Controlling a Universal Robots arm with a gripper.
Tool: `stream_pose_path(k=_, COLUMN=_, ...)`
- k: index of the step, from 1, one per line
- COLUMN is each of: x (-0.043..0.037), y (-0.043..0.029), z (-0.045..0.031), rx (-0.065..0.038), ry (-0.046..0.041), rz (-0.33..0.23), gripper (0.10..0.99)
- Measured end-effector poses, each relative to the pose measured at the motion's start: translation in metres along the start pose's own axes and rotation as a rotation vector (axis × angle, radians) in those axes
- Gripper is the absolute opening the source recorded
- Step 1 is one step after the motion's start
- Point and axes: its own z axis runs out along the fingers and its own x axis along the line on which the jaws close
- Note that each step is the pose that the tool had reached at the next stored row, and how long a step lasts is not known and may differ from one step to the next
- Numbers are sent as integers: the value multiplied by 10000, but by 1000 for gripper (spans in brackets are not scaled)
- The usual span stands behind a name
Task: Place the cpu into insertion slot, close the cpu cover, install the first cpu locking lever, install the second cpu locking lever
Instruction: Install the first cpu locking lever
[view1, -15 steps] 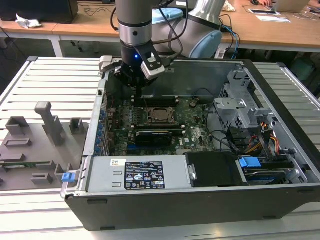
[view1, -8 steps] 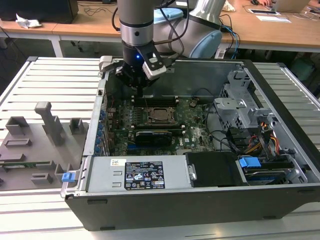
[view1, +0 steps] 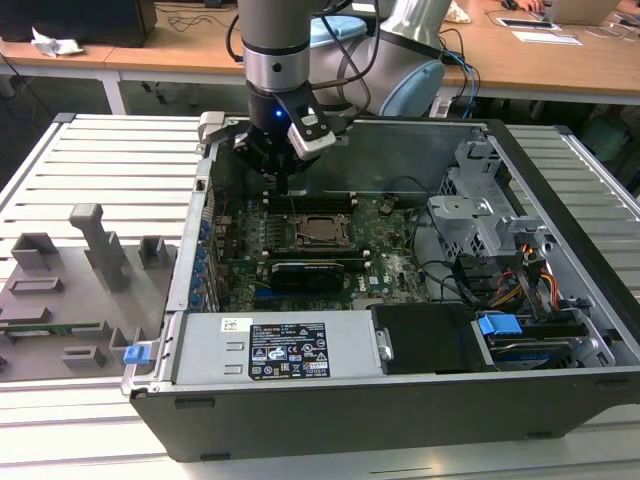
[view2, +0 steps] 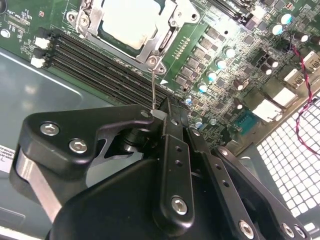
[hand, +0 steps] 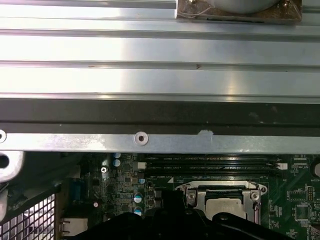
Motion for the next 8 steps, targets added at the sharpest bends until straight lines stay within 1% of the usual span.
stream_pose_path(k=8, x=-20, y=0, z=1, rx=0, ry=0, rz=0, gripper=106)
